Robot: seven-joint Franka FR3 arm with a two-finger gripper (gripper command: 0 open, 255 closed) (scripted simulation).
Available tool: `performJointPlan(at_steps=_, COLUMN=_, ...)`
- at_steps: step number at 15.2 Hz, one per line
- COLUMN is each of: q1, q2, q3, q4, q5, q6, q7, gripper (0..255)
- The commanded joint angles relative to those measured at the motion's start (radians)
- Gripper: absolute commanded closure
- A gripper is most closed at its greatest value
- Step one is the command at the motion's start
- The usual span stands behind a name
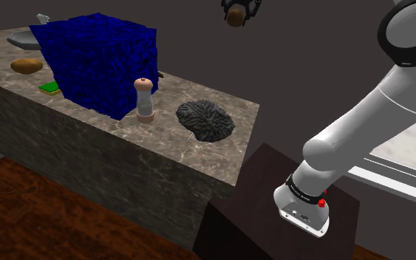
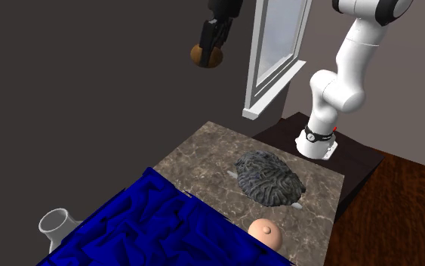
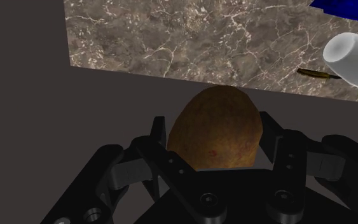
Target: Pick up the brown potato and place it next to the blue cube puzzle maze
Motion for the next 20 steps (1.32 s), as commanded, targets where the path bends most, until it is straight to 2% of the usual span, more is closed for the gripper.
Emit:
performJointPlan(at_steps=1, q1=0.015, q2=0.019, q3=0.024, q4=0.028, q5=-0.011, q6=-0.014, q7=0.038, gripper=255)
performJointPlan(at_steps=6, q1=0.07, q2=0.107, q3=0.103, q4=0.132, q5=-0.06, q6=-0.052, q7=0.168, gripper=255)
performJointPlan(at_steps=11, q1=0.144, q2=0.231, q3=0.176, q4=0.282, q5=-0.134, q6=-0.11, q7=0.297, gripper=255)
performJointPlan(at_steps=15, q1=0.231, q2=0.363, q3=0.22, q4=0.451, q5=-0.215, q6=-0.181, q7=0.393, gripper=255)
performJointPlan(at_steps=18, q1=0.321, q2=0.484, q3=0.237, q4=0.62, q5=-0.287, q6=-0.254, q7=0.449, gripper=255)
performJointPlan(at_steps=20, q1=0.306, q2=0.457, q3=0.235, q4=0.552, q5=-0.272, q6=-0.211, q7=0.455, gripper=255)
